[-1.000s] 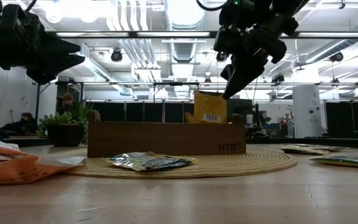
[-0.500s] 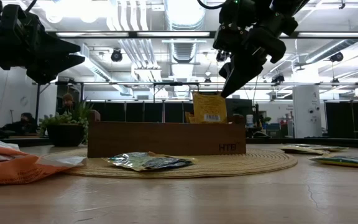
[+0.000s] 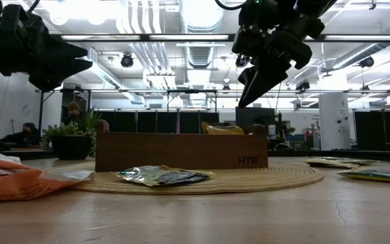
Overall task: Pick & Place Tea
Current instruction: Put the orange tea bag into the right section of the wooden organizer
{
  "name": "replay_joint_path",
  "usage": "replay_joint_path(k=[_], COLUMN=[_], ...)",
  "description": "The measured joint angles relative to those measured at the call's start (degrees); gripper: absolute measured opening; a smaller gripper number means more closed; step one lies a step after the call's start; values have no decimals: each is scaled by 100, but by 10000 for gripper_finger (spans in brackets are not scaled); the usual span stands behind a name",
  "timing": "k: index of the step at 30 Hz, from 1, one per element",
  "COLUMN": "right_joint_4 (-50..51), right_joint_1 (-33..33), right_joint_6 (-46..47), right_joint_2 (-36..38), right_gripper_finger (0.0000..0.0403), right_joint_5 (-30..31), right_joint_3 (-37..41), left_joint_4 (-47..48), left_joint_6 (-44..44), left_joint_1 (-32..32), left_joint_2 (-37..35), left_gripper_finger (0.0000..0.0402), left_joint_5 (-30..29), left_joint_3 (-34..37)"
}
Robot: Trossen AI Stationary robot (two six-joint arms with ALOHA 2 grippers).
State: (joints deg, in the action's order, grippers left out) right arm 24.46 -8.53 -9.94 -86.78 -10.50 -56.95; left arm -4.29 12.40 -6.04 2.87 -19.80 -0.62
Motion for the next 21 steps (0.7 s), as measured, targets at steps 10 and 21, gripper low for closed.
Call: replay_joint_path(k=[10, 21], right_joint_4=[-276, -554], right_joint_1=[-2, 88], right_joint_6=[-32, -542], right_joint_2=[0, -85], right_gripper_finger=[184, 129], right_joint_5=[437, 40], right_joint_3=[0, 14], left_joint_4=[2, 9], left_joint_6=[0, 0], left_joint_1=[0, 2], left_joint_2=[0, 2], left_gripper_finger=[168, 168], left_joint_5=[-1, -1], left_joint_3=[0, 0])
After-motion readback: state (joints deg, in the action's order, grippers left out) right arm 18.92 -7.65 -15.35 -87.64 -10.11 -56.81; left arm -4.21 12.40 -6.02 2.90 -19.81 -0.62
